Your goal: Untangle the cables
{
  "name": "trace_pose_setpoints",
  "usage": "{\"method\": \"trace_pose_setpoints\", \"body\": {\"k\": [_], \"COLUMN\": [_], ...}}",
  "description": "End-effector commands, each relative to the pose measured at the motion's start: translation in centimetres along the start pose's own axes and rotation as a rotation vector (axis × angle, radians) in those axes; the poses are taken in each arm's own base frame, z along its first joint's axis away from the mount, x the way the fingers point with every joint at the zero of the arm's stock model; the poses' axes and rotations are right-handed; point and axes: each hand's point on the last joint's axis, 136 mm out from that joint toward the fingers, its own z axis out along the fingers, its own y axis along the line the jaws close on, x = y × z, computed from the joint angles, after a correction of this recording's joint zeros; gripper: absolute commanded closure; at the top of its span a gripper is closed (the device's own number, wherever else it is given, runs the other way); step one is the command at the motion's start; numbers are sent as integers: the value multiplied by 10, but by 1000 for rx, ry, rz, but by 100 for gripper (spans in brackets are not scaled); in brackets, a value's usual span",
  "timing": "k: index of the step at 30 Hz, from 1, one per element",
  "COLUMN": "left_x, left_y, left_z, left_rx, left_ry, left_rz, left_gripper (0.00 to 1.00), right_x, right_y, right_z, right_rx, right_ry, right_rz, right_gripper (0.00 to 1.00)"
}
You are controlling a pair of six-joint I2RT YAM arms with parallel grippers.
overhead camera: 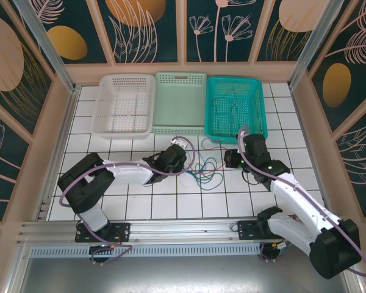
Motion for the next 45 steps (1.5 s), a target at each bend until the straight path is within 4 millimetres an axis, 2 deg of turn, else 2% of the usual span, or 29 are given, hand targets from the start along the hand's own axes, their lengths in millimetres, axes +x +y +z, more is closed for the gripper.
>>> {"method": "trace_pose_setpoints", "body": {"k": [1, 3, 7, 9, 10, 13, 16, 21, 23, 27, 31, 36, 39, 42, 45], "left_x": [-3, -1, -1, -5, -9, -18, -22, -29, -37, -69, -103, -131, -138, -134, -129], "left_y": [9, 13, 28, 31, 31, 29, 36, 61, 68, 76, 57, 26, 5, -15, -22], "left_z": [0, 0, -7, -15, -21, -37, -52, -82, -94, -125, -142, -139, -133, -125, -114], "left_rx": [-56, -73, -145, -144, -129, -67, -62, -101, -82, 1, 161, 321, 434, 522, 540], "left_ry": [9, 14, -1, -29, -52, -114, -161, -256, -304, -424, -485, -452, -417, -360, -314], "left_rz": [-24, -29, -77, -114, -135, -179, -217, -295, -326, -376, -359, -301, -239, -165, -135], "left_gripper": [89, 86, 44, 20, 12, 3, 2, 1, 1, 2, 1, 3, 8, 12, 13], "right_x": [1, -4, -14, -18, -20, -28, -32, -39, -41, -38, -30, -26, -25, -26, -26], "right_y": [14, 27, 45, 42, 39, 30, 35, 38, 41, 55, 73, 89, 95, 98, 106], "right_z": [-15, -20, -26, -26, -27, -30, -34, -44, -48, -47, -41, -34, -32, -33, -36], "right_rx": [-10, -38, -59, -30, -6, 53, 35, 27, 16, -29, -65, -88, -100, -107, -145], "right_ry": [38, 25, -16, -31, -40, -70, -99, -157, -178, -170, -161, -141, -138, -144, -156], "right_rz": [-101, -154, -265, -288, -292, -297, -321, -361, -382, -453, -543, -614, -635, -645, -660], "right_gripper": [100, 100, 100, 100, 100, 100, 100, 100, 100, 100, 100, 100, 100, 100, 100]}}
